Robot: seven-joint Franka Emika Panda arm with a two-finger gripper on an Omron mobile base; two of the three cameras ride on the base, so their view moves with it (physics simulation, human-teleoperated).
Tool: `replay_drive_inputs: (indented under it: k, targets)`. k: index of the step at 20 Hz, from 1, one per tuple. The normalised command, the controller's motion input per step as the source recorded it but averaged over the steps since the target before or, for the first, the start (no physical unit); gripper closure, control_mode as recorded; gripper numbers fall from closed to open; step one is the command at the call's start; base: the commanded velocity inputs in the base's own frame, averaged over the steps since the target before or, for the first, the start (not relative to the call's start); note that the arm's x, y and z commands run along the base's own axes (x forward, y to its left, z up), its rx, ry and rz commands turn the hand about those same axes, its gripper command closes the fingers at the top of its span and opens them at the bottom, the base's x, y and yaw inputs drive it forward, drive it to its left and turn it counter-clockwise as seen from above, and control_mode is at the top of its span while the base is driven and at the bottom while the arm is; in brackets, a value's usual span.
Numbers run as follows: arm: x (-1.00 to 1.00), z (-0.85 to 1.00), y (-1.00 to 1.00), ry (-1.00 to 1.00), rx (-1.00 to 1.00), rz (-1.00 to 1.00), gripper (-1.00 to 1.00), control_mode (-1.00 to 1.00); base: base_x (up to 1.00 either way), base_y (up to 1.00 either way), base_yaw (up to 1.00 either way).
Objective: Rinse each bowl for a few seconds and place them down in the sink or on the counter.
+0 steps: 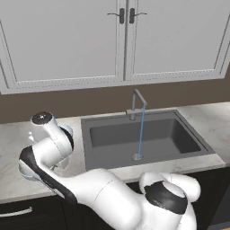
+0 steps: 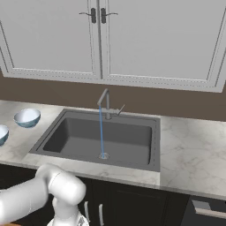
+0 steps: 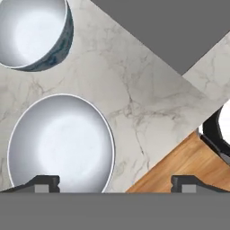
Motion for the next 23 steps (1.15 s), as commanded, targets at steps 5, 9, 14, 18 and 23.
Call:
replay_drive_inputs:
  k: [5, 9, 14, 18, 23]
  targets:
    - [-0.06, 0.52, -0.66, 0.00, 0.06, 0.02, -1.00, -1.00, 0.00, 0.00, 0.00]
    - [-0.08, 0.41, -0.75, 0.00, 0.06, 0.01, -1.00, -1.00, 0.00, 0.00, 0.00]
    - [-0.14, 0.36, -0.82, 0.00, 0.09, 0.02, -1.00, -1.00, 0.00, 0.00, 0.00]
    - [-0.17, 0.51, -0.68, 0.05, 0.17, 0.02, -1.00, -1.00, 0.00, 0.00, 0.00]
    - [-0.22, 0.62, -0.63, 0.04, 0.19, 0.02, -1.00, -1.00, 0.00, 0.00, 0.00]
